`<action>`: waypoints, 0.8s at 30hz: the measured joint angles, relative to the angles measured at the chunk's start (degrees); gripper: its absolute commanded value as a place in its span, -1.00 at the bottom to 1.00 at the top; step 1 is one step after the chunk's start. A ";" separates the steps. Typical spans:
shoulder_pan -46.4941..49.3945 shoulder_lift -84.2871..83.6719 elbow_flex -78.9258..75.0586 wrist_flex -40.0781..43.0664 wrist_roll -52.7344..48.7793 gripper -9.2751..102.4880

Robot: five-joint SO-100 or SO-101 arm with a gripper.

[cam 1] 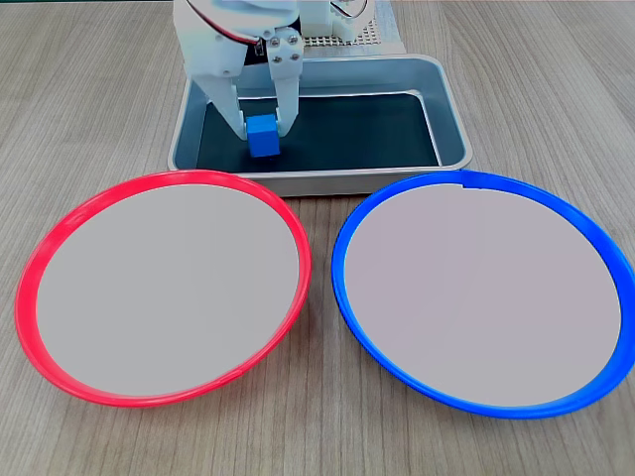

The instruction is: Move a blue block from tray to blue dish

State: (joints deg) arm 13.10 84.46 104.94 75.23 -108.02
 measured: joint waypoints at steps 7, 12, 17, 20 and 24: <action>-10.46 24.08 11.07 -7.21 18.19 -0.84; -20.74 30.85 11.34 -17.40 40.52 -0.84; -28.39 19.42 0.18 -24.79 52.65 -0.84; -30.32 8.79 -8.09 -29.00 55.90 -0.84; -30.67 -4.13 -18.54 -31.38 56.69 -0.84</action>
State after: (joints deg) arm -17.58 80.33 86.40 43.86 -51.33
